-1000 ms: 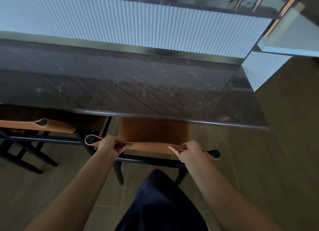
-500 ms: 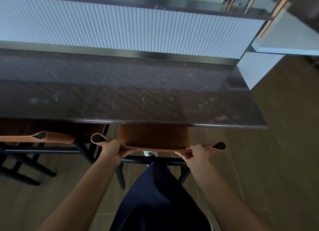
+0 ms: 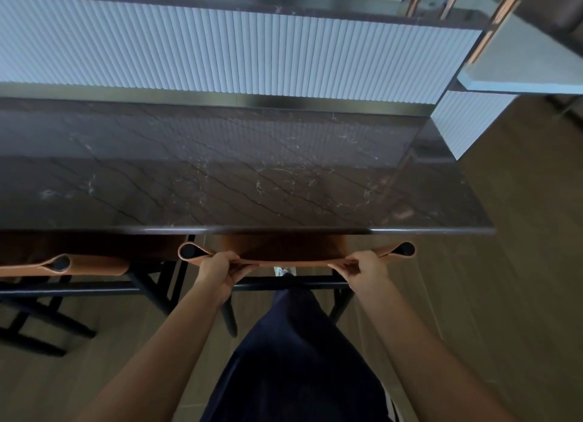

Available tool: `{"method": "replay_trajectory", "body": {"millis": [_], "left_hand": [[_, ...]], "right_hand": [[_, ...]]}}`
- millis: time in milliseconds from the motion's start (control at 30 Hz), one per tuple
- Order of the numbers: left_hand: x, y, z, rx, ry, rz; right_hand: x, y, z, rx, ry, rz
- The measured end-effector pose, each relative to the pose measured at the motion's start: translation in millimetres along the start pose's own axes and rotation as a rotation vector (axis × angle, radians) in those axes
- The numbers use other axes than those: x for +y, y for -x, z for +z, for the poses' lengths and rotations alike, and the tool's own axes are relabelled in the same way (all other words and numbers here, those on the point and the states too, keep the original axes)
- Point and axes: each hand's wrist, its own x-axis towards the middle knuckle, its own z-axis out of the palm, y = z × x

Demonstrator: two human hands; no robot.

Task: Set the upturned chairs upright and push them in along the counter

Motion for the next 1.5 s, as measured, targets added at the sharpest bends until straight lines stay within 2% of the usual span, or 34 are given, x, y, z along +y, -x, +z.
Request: {"method": "replay_trajectory", "body": {"millis": [500,967,1100,1233,1400,1500], "left_hand": [[-14,-13,-4,0.01,0.071,-0.054],[-6,-17,-2,-0.029,0.021,-0.123],[-3,-16,-1,-0.031,0.079,-0.146],[-2,-11,0,-0.049,0.135,-0.168],[-5,-10,-8,0.03,0.35,-0.134],[-4,-16,-10,0.026,0.374,-0.127]], "right_hand": [[4,-27,-5,0.0,0.032,0.024],[6,-22,-6,-0.051,0.034,-0.015],[0,-20,-6,-0.087,0.054,0.031],[-3,-16,-16,-0.151,-0.041,0.061],[-12,-30,-41,-0.069,-0.179,0.007],[-19,-38,-45,-0.053,-0.185,-0.004]]}}
